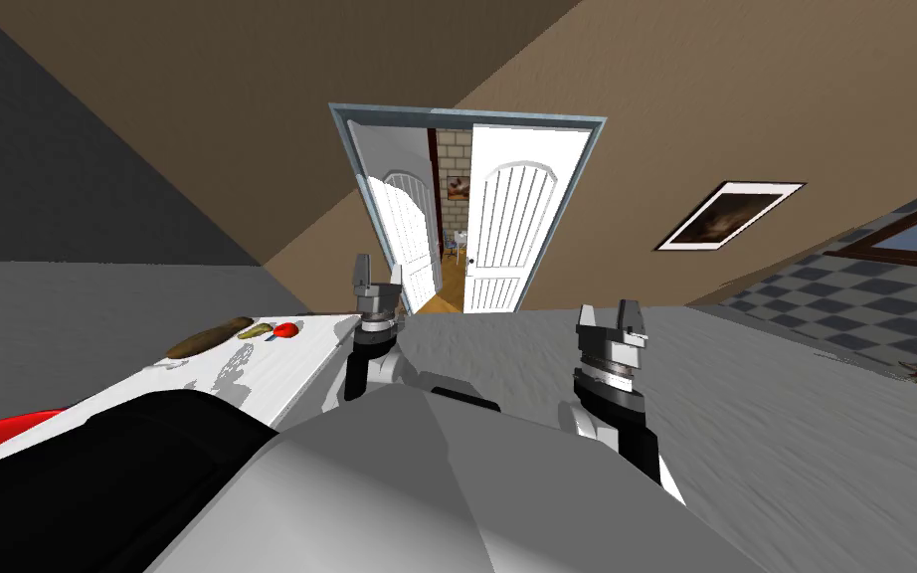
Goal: Push the door open
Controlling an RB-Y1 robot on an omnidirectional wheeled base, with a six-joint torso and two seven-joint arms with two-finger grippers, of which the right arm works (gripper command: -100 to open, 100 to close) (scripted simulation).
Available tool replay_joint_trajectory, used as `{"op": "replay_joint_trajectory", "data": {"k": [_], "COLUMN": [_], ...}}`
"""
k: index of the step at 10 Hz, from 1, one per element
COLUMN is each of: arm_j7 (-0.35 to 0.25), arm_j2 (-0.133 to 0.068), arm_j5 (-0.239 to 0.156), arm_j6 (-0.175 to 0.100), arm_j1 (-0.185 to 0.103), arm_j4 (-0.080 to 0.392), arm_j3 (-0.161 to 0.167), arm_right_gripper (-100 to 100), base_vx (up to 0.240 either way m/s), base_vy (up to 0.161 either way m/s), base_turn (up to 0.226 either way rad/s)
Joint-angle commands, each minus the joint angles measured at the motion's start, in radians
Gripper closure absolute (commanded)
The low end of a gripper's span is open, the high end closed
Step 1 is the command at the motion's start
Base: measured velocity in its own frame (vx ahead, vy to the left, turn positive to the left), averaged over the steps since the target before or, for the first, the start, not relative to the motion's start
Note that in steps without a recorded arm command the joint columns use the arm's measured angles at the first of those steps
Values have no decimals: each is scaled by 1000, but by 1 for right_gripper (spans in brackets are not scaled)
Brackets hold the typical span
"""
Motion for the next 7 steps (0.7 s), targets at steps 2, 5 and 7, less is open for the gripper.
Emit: {"op": "replay_joint_trajectory", "data": {"k": [2,5,7], "arm_j7": [-9,-22,-27], "arm_j2": [-7,-14,-17], "arm_j5": [0,-1,-1], "arm_j6": [7,17,20], "arm_j1": [-28,-68,-83], "arm_j4": [41,100,123], "arm_j3": [27,65,80], "arm_right_gripper": [-100,-100,-100], "base_vx": [207,190,113], "base_vy": [50,32,16], "base_turn": [-89,-95,-53]}}
